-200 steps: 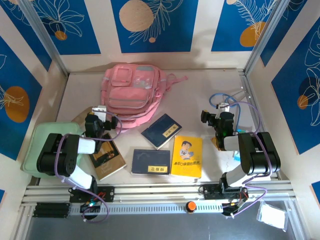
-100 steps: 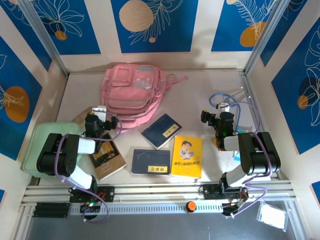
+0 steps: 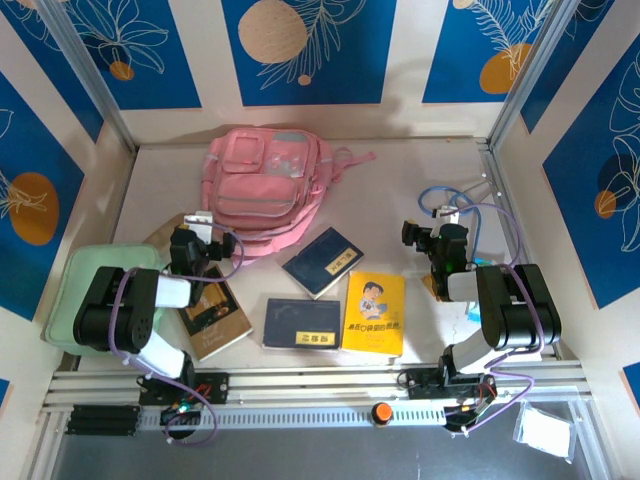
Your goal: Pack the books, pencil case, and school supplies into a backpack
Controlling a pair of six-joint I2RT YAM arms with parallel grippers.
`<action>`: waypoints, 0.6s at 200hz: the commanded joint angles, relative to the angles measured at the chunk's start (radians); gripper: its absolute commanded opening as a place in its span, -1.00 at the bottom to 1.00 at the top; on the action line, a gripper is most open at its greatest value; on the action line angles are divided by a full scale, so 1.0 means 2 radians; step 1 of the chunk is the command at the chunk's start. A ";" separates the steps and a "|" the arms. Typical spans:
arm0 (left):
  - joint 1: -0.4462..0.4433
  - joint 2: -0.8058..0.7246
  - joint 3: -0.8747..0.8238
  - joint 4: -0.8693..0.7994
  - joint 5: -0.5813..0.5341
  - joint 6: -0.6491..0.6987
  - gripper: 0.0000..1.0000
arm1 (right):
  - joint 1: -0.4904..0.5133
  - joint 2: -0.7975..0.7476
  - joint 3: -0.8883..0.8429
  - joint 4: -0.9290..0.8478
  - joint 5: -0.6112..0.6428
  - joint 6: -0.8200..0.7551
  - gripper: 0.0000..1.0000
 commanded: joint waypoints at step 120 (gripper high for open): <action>0.004 -0.094 -0.018 -0.035 -0.099 -0.038 0.99 | 0.032 -0.109 0.040 -0.120 0.013 -0.040 0.98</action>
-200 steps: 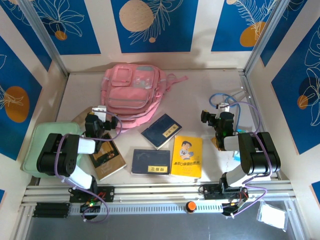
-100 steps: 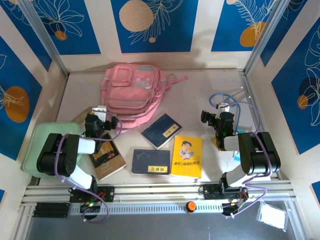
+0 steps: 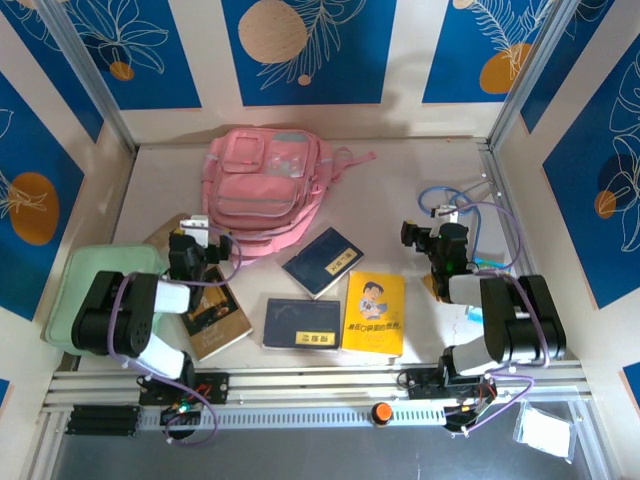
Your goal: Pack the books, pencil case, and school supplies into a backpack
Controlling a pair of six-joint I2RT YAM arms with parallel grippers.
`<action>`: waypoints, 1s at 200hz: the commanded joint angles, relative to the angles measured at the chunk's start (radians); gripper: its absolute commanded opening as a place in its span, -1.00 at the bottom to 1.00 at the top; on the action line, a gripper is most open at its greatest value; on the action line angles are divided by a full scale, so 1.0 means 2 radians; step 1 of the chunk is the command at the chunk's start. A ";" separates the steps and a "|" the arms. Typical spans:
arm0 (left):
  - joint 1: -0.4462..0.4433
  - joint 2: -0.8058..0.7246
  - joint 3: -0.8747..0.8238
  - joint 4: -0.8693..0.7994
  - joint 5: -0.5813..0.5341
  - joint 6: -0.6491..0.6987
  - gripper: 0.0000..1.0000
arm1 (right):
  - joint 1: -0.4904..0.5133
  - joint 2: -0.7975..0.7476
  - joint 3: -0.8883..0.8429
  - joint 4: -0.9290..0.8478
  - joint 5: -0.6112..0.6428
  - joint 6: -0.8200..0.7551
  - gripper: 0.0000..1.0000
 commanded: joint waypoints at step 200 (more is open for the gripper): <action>-0.014 -0.105 0.202 -0.451 0.185 -0.386 0.92 | 0.140 0.470 0.814 -0.587 -0.190 0.290 0.39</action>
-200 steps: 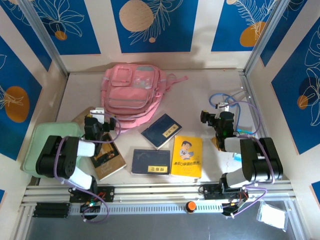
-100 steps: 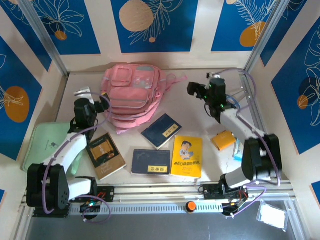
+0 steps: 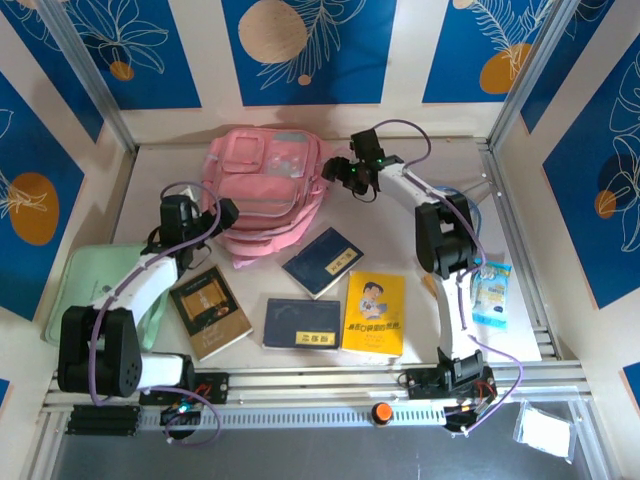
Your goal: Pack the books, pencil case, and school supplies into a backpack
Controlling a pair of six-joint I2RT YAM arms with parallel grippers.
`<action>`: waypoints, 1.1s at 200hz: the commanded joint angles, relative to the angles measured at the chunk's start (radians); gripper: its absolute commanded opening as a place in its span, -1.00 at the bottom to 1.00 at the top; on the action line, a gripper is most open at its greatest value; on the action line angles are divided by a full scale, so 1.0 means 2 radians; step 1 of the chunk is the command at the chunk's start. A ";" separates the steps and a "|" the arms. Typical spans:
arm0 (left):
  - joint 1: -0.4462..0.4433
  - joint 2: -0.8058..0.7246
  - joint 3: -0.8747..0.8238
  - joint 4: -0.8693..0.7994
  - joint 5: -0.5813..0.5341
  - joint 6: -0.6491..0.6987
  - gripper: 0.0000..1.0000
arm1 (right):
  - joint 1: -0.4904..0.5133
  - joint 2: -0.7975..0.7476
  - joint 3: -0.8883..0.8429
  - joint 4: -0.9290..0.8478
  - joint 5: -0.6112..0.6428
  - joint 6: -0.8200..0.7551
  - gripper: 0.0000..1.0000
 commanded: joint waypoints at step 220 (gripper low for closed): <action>-0.071 0.235 0.133 0.059 0.138 -0.108 0.82 | -0.038 -0.183 -0.311 0.125 -0.122 0.060 -0.82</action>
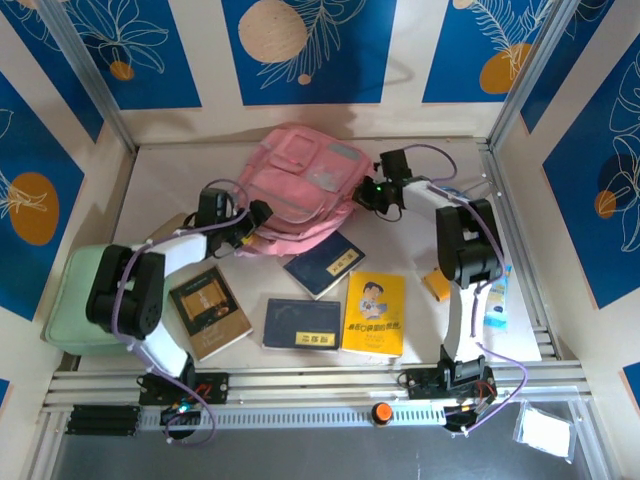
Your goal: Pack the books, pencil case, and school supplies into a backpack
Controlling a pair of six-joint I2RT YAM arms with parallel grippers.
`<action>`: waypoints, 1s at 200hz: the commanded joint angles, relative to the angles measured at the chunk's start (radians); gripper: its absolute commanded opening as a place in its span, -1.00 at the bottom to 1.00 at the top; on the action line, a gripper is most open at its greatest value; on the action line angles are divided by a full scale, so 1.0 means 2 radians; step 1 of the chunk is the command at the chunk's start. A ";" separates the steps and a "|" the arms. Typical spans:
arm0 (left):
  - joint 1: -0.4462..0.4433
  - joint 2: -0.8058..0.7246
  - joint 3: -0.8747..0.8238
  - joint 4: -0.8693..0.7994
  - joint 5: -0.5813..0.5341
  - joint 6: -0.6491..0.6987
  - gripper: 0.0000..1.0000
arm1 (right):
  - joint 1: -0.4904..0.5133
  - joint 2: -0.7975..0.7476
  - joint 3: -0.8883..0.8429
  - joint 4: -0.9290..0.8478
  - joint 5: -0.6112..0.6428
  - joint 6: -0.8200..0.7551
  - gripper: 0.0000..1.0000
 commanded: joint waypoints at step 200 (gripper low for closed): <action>-0.126 -0.026 0.041 -0.057 -0.053 0.052 0.71 | -0.032 -0.094 -0.159 0.061 -0.009 0.202 -0.42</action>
